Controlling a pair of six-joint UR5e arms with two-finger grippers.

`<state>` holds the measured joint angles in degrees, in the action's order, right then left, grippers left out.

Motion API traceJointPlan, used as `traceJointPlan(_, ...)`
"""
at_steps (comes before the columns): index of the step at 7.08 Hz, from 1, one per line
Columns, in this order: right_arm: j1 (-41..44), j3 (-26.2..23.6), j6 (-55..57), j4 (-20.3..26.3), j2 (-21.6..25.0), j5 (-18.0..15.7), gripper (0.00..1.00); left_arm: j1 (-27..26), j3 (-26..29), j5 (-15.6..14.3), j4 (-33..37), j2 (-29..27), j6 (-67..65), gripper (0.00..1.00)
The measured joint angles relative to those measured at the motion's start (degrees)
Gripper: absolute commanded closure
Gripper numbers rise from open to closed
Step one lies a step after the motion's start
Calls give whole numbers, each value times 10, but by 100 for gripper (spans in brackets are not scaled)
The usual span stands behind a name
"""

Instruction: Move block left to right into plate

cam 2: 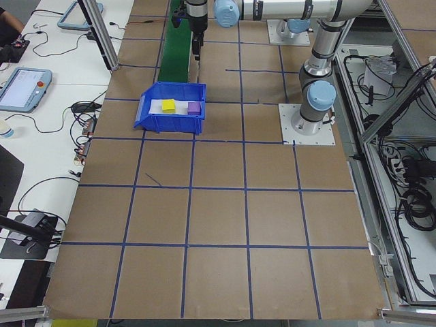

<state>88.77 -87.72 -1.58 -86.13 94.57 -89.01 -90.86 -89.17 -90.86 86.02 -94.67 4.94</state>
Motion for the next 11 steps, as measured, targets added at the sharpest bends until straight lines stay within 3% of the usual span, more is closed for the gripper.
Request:
traceJointPlan(3, 0, 0, 0, 0, 0, 0, 0, 19, 0, 3, -1, 2, 4, 0)
traceJointPlan(6, 0, 0, 0, 0, 0, 0, 0, 79, -1, 5, -17, -7, 13, 0)
traceJointPlan(11, 0, 0, 0, 0, 0, 0, 0, 93, -28, 3, -155, -135, 67, 0)
